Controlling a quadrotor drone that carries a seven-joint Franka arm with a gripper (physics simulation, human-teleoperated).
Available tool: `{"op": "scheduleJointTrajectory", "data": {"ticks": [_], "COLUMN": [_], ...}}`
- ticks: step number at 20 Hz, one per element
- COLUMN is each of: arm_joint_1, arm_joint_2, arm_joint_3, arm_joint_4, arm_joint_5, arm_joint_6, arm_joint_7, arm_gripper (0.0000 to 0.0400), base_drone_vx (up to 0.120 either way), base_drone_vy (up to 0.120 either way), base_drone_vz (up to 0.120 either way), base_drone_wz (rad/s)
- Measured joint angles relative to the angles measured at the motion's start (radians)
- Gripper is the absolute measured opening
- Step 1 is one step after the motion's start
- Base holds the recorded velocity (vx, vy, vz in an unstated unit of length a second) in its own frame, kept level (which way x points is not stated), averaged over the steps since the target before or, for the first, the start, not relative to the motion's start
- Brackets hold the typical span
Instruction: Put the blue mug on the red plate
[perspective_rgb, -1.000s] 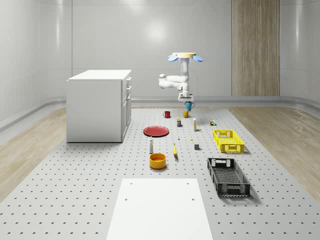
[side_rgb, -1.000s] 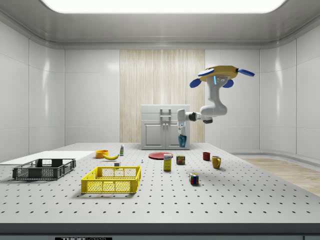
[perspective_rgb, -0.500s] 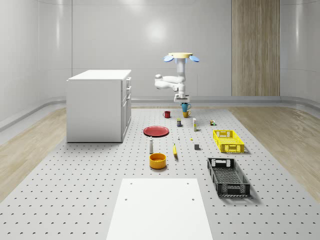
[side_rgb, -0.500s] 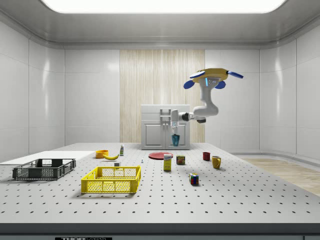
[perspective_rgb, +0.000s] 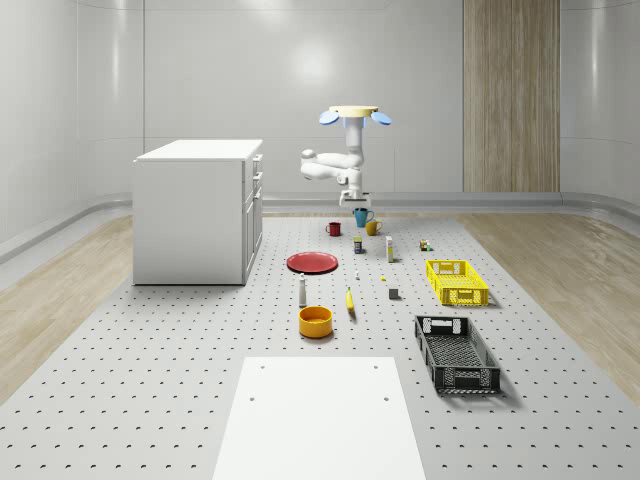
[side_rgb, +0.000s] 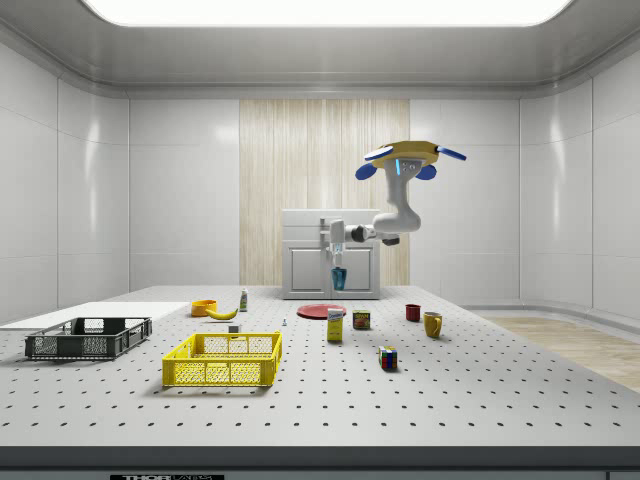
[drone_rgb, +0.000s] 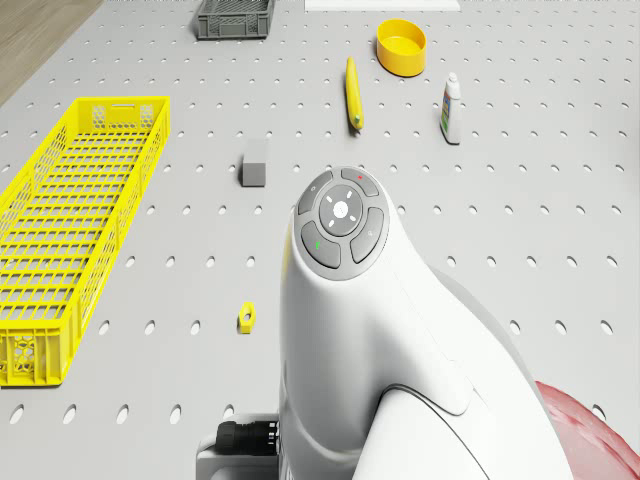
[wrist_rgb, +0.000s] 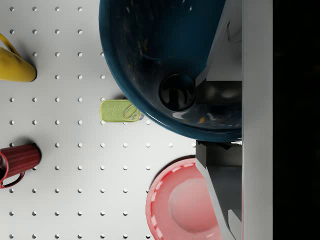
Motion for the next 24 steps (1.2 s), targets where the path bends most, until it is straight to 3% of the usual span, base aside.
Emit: {"op": "scheduleJointTrajectory", "data": {"ticks": [16,21,24], "arm_joint_1": [-0.003,-0.004,-0.005], "arm_joint_2": [-0.014,-0.018,-0.020], "arm_joint_3": [0.001,0.002,0.002], "arm_joint_4": [0.001,0.001,0.001], "arm_joint_5": [0.006,0.007,0.008], "arm_joint_6": [0.013,0.017,0.019], "arm_joint_7": [0.002,0.003,0.003], "arm_gripper": [0.0100,0.0100,0.0100], "base_drone_vx": [0.117,0.000,0.000], "base_drone_vy": [-0.120,-0.120,-0.120], "base_drone_vz": [0.000,0.000,-0.093], "base_drone_wz": [0.000,0.000,0.000]}}
